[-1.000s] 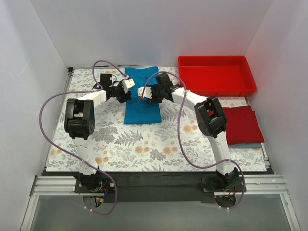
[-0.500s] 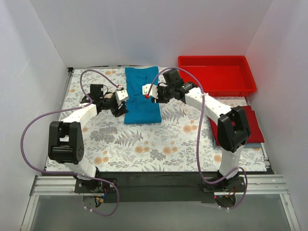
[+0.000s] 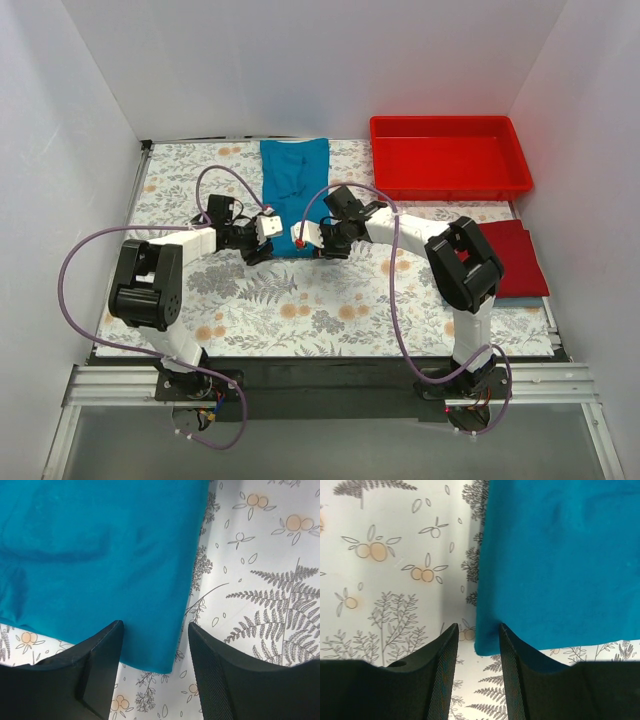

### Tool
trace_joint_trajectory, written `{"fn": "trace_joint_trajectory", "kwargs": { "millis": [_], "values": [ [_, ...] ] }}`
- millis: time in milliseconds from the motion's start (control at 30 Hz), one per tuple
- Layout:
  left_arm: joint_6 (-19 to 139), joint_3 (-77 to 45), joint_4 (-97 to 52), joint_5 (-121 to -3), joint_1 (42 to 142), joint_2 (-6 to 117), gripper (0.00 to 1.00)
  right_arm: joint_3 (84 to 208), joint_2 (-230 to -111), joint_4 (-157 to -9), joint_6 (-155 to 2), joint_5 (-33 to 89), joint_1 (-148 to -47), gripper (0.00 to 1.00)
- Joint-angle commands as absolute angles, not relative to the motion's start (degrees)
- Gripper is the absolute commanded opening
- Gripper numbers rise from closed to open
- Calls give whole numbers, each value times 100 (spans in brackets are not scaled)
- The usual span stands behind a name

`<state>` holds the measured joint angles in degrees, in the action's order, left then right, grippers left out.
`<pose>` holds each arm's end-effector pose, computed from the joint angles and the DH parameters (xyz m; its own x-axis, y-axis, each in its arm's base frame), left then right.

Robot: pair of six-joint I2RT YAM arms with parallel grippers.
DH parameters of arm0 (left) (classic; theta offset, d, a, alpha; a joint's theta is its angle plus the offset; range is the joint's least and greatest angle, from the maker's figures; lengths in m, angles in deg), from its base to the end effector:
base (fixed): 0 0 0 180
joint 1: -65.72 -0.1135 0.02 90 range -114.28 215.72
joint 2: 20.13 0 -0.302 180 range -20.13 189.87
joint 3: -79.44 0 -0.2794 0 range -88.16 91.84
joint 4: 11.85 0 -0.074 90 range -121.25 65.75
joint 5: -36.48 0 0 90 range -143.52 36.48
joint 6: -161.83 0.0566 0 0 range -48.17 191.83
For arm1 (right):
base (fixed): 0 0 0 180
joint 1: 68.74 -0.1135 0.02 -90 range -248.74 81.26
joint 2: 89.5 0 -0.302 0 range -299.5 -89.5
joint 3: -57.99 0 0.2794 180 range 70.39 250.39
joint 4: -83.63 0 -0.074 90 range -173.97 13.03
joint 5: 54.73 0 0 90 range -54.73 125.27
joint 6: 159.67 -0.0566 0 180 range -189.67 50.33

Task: Fold and stack the t-shirts
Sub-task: Fold the tshirt

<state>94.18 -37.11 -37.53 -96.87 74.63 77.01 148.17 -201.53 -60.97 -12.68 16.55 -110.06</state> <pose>0.3385 -0.0924 0.1591 -0.6120 0.3758 -0.6958 0.7470 0.5637 -0.3526 0.3347 0.3184 0.1821 0.2896 -0.8029 -0.5211 -0.9414 -0.1406 -0.3066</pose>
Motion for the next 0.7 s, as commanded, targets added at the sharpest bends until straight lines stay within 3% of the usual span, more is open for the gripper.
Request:
{"fn": "trace_joint_trajectory", "kwargs": {
  "millis": [0,267,333,367,400,433,533,667],
  "values": [
    [9722,-3805,-3603,-9615,7495,7743,53,14809,-20331,-6411,-1272,1743,-10987,44],
    [10074,-4114,-3603,-9317,7548,7839,47,14642,-20499,-6481,-1184,1901,-10987,30],
    [10101,-4105,-3603,-9272,7548,7866,34,14633,-20543,-6499,-1166,1997,-10987,19],
    [10101,-4088,-3612,-9272,7548,7866,30,14650,-20543,-6499,-1192,2007,-10987,6],
    [10057,-4053,-3620,-9289,7548,7831,25,14677,-20499,-6490,-1219,2015,-10987,1],
    [10048,-4018,-3681,-9316,7557,7813,13,14720,-20455,-6481,-1228,2007,-10987,1],
    [9908,-3772,-3927,-9509,7548,7585,0,14879,-20183,-6411,-1298,1980,-10987,1],
    [9425,-3105,-4226,-9658,7530,7374,0,15431,-19831,-6156,-1315,1945,-10926,1]
  ]
}}
